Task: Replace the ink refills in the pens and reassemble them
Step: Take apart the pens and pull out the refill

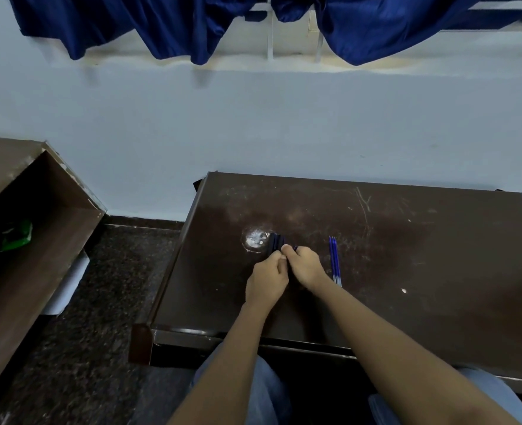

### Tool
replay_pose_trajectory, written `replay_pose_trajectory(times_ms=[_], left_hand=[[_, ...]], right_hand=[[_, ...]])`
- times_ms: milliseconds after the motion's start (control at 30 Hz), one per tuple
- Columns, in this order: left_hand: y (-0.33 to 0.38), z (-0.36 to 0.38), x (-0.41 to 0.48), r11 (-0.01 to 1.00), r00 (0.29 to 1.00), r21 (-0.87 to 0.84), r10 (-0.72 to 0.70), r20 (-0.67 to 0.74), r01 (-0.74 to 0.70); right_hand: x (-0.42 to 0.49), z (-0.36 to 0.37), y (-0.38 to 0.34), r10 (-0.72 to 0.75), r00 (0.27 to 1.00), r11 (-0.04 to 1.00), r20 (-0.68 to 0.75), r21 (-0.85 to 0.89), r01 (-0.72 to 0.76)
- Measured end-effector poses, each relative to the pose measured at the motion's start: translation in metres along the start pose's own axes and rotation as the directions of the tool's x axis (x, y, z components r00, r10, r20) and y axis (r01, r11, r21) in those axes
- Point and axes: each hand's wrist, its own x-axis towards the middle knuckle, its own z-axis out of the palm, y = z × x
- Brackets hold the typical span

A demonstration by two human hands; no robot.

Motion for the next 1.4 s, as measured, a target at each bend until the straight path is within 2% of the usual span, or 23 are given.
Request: replay_pose_trajectory(times_ms=[133, 267, 333, 433, 533, 633, 700, 800, 867, 933, 1100, 1267, 1400], left_hand=[[-0.002, 0.006, -0.004, 0.999, 1.0, -0.043, -0.008, 0.002, 0.009], [-0.002, 0.01, -0.01, 0.985, 0.992, -0.131, -0.119, -0.034, 0.114], [-0.001, 0.009, -0.011, 0.961, 0.974, -0.189, -0.215, -0.066, 0.199], [-0.001, 0.006, -0.009, 0.932, 0.951, -0.252, -0.292, -0.102, 0.26], [0.003, 0.003, -0.009, 0.93, 0.96, -0.313, -0.245, -0.136, 0.193], [0.004, 0.003, -0.008, 0.945, 0.968, -0.291, -0.197, -0.152, 0.147], [0.007, 0.001, -0.005, 0.949, 0.965, -0.281, -0.199, -0.172, 0.146], [0.015, 0.0, -0.001, 0.945, 0.973, -0.301, -0.18, -0.146, 0.13], [0.022, 0.0, 0.001, 0.964, 0.987, -0.261, -0.095, -0.129, 0.058], [0.026, 0.001, 0.002, 0.985, 0.991, -0.166, 0.015, -0.132, -0.037], [0.027, -0.004, 0.004, 0.987, 0.979, 0.04, 0.159, -0.129, -0.155], [0.042, -0.012, 0.009, 0.985, 0.978, 0.069, 0.167, -0.123, -0.159], [0.045, -0.019, 0.007, 0.979, 0.992, -0.166, 0.11, -0.062, -0.119]], right_hand=[[0.006, -0.005, -0.001, 0.012, 1.0, 1.0, 0.016, 0.01, -0.013], [0.019, -0.016, -0.001, 0.127, 0.991, 0.991, 0.032, -0.036, -0.126], [0.021, -0.023, 0.004, 0.148, 0.987, 0.971, 0.065, -0.198, -0.133], [0.016, -0.024, 0.01, 0.144, 0.979, 0.862, 0.146, -0.504, -0.052], [0.009, -0.021, 0.01, 0.132, 0.975, 0.798, 0.177, -0.603, 0.001], [0.005, -0.023, 0.007, 0.123, 0.976, 0.774, 0.181, -0.633, 0.02], [0.006, -0.028, 0.004, 0.082, 0.985, 0.795, 0.149, -0.605, 0.025], [0.008, -0.036, 0.001, -0.017, 0.997, 0.934, 0.08, -0.355, 0.045], [0.003, -0.037, -0.003, -0.059, 0.995, 0.982, 0.076, -0.173, 0.072], [-0.002, -0.035, -0.006, -0.088, 0.993, 0.991, 0.073, -0.09, 0.095], [0.005, -0.035, -0.016, -0.083, 0.996, 0.996, -0.039, -0.03, 0.081], [0.009, -0.043, -0.033, -0.083, 0.996, 0.993, -0.012, 0.081, 0.084], [0.008, -0.045, -0.034, -0.187, 0.979, 0.982, 0.078, 0.027, 0.186]])
